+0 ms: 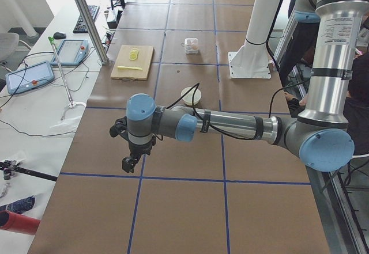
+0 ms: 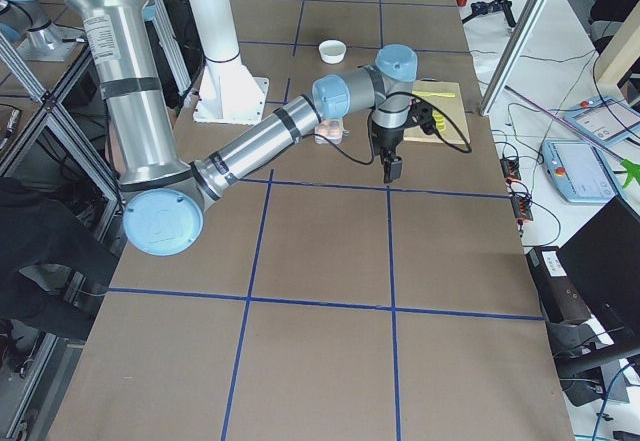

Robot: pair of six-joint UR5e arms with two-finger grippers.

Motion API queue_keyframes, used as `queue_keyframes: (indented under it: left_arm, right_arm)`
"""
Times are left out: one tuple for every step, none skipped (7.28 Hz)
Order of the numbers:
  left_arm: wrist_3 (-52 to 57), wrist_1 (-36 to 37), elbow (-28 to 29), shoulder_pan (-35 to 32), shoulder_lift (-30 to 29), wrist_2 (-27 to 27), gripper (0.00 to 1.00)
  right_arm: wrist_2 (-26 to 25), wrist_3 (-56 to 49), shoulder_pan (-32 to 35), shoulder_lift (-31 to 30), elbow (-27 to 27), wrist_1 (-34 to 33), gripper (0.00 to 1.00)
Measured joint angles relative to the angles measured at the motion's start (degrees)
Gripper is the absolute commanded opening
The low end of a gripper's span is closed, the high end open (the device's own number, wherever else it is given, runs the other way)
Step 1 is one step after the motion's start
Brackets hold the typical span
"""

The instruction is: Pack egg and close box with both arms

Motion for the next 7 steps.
queue_keyframes:
  left_arm:
    - [0.07, -1.53, 0.40, -0.64, 1.18, -0.68, 1.00]
    - [0.11, -2.72, 0.54, -0.86, 1.94, 0.16, 1.00]
    - [0.04, -3.29, 0.84, -0.86, 2.45, 1.33, 1.00]
    - [-0.13, -3.42, 1.17, -0.83, 2.76, 1.95, 1.00]
    - [-0.21, -3.35, 1.57, -0.76, 2.92, 2.22, 1.00]
    - [-0.26, -3.17, 2.02, -0.66, 2.98, 2.30, 1.00]
    - [-0.31, -3.08, 2.56, -0.56, 3.00, 2.30, 1.00]
  right_arm:
    - [0.63, -6.43, 4.52, -4.13, -2.35, 0.04, 1.00]
    - [-0.52, -9.47, 6.97, -6.68, -4.85, 0.08, 1.00]
    - [-2.88, -10.72, 7.93, -8.63, -6.27, 0.10, 1.00]
    - [-4.39, -11.19, 8.68, -9.74, -7.14, 0.10, 1.00]
    - [-4.64, -11.24, 9.78, -10.51, -7.74, 0.11, 1.00]
    - [-3.11, -11.18, 11.31, -11.17, -8.30, 0.11, 1.00]
    - [-0.33, -11.15, 13.13, -11.58, -9.13, 0.13, 1.00]
